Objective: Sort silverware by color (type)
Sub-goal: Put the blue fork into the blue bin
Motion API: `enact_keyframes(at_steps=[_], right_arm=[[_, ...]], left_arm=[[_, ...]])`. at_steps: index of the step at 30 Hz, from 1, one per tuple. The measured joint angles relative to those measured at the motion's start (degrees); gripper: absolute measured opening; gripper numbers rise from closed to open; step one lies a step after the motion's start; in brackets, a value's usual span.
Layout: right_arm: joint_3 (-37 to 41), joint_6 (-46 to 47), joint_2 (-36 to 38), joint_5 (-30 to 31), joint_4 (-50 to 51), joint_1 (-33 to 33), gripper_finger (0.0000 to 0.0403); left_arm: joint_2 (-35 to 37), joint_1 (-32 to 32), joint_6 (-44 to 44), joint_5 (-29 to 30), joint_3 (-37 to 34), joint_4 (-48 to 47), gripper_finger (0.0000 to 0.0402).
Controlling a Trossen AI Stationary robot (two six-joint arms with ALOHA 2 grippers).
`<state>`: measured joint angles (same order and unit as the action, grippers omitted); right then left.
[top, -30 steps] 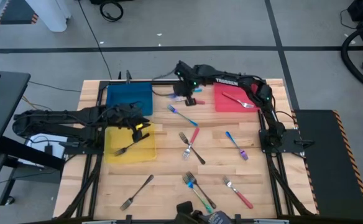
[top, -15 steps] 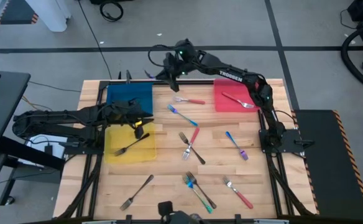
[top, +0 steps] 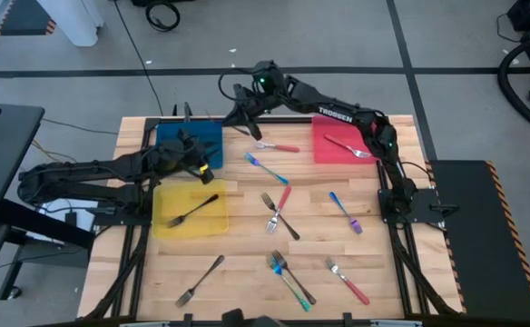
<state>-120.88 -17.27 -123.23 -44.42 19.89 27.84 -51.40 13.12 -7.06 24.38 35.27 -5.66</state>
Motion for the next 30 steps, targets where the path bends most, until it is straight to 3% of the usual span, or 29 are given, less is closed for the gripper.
enact_keyframes(at_steps=[5, 13, 17, 23, 30], right_arm=[[0.0, -0.3, 0.7, -4.7, 2.2, 0.6, 0.0020], [0.0, -3.3, 1.0, -19.6, 4.2, 0.3, 0.0020], [0.0, -3.6, 1.0, -18.8, 4.2, -0.2, 0.0020], [0.0, -5.4, 1.0, -18.7, 4.5, -1.1, 0.0020], [0.0, -5.9, 1.0, -18.8, 7.9, -1.9, 0.0020]], left_arm=[[0.0, 2.0, -0.2, 0.0, 0.0, -0.7, 0.0116], [-0.7, 4.2, 6.6, -0.2, 0.0, 5.3, 0.0162], [-0.7, 3.9, 6.2, -1.9, 0.0, 10.7, 0.0164], [-0.7, 4.1, 1.4, -13.0, 0.0, 17.3, 0.0164], [-0.7, 4.1, -4.5, -14.7, 0.0, 20.3, 0.0164]])
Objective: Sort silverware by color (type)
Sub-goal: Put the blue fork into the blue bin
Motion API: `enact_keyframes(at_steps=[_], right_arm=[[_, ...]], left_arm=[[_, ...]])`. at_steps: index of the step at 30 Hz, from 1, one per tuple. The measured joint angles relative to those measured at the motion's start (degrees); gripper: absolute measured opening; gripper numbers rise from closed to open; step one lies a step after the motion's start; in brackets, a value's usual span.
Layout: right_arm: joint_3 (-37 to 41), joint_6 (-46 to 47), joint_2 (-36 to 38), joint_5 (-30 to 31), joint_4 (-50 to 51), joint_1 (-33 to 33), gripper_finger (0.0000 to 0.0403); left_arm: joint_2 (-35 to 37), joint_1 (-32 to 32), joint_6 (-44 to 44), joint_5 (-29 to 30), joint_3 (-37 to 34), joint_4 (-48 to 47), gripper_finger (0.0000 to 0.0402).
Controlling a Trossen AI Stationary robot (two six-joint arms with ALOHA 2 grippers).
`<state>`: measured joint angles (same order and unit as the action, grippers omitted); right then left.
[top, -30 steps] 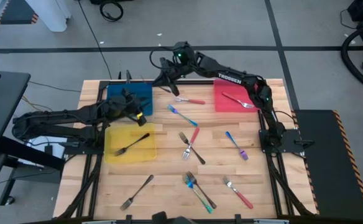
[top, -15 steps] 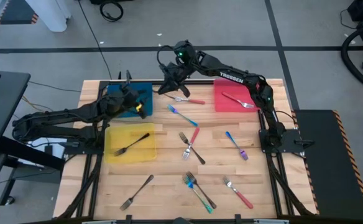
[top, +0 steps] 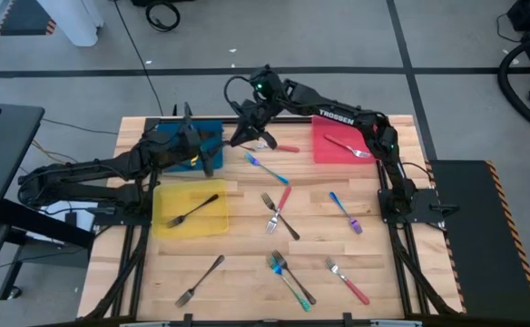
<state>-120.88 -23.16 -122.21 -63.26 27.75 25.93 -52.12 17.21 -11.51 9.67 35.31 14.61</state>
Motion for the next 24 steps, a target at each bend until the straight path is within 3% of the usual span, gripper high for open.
enact_keyframes(at_steps=[9, 20, 24], right_arm=[[0.0, -0.6, 0.0, -2.4, 2.1, 0.2, 0.0020], [0.0, -0.8, 0.0, -2.0, 0.4, -0.3, 0.0020], [0.0, -0.9, 0.0, 0.5, 0.3, -1.3, 0.0020]], left_arm=[[0.3, 0.0, -0.7, -9.7, 0.0, 1.9, 0.0164], [0.4, -0.1, 0.4, -10.4, 0.0, 7.7, 0.0161], [0.4, 0.0, 0.4, -13.8, 0.0, 9.3, 0.0140]])
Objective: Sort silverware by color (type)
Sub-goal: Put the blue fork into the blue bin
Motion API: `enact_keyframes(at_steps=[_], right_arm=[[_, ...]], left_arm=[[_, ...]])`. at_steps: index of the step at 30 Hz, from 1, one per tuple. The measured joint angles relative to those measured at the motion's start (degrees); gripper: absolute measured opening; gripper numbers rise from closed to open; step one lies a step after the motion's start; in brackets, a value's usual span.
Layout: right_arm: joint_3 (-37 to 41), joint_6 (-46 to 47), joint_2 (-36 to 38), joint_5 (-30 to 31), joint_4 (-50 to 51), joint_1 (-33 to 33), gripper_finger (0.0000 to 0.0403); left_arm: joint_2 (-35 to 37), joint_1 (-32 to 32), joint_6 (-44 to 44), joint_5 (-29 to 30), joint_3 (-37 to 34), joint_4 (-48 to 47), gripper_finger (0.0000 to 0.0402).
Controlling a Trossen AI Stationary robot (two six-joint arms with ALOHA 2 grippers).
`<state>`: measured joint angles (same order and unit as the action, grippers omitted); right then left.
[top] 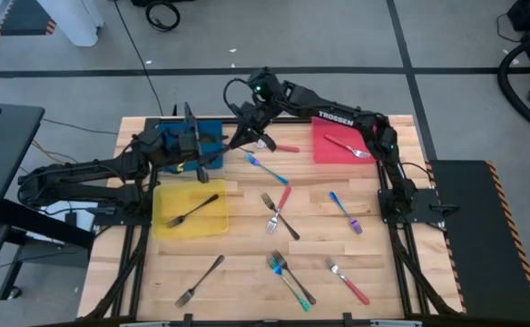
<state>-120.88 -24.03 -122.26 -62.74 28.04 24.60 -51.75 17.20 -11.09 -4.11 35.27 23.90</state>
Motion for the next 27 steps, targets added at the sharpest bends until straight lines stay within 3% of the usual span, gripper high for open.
enact_keyframes(at_steps=[14, 20, 27], right_arm=[[0.0, 0.5, 0.0, 2.9, -1.0, -0.9, 0.0019], [0.0, 0.8, 0.0, 4.6, -1.0, -0.8, 0.0025], [0.0, 3.5, 0.0, 5.9, -2.9, -0.8, 0.0064]], left_arm=[[0.0, 0.0, 1.5, -1.2, 0.0, -1.0, 0.0011], [0.0, 0.1, 1.0, -1.3, 0.0, -1.1, 0.0008], [0.0, 2.6, 0.8, -1.7, 0.0, -1.1, 0.0006]])
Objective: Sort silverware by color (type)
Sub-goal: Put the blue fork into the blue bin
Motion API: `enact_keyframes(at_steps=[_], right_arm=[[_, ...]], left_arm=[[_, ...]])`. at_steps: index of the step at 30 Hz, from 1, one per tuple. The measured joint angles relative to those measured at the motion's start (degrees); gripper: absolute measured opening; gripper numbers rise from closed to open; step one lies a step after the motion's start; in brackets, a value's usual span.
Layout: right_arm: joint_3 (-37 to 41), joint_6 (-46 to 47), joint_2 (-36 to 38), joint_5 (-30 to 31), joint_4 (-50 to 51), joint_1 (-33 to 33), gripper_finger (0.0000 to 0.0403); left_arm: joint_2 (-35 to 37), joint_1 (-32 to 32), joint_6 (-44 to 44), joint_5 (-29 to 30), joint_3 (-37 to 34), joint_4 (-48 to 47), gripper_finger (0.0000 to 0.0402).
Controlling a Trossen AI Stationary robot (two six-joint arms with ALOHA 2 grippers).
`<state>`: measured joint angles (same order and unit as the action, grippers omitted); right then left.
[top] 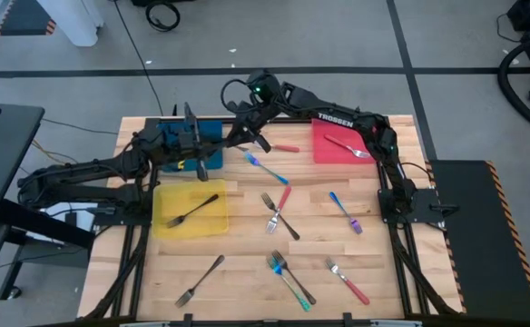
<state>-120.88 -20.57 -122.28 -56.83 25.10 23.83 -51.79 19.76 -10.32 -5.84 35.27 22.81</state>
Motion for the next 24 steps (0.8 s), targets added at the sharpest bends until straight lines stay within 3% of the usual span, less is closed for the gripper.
enact_keyframes(at_steps=[8, 15, 24], right_arm=[[0.0, 0.1, 0.7, 6.4, 0.5, 1.2, 0.0104], [0.0, 6.2, 6.3, 5.8, 2.4, 5.2, 0.0105], [0.0, 7.4, 13.8, 6.2, 14.6, 12.7, 0.0105]], left_arm=[[0.0, 4.7, -2.3, -0.3, 0.0, -2.1, 0.0005], [0.1, 10.0, -2.6, 0.5, 0.0, -8.0, 0.0005], [0.0, 19.5, -4.5, 1.2, 0.0, -21.9, 0.0005]])
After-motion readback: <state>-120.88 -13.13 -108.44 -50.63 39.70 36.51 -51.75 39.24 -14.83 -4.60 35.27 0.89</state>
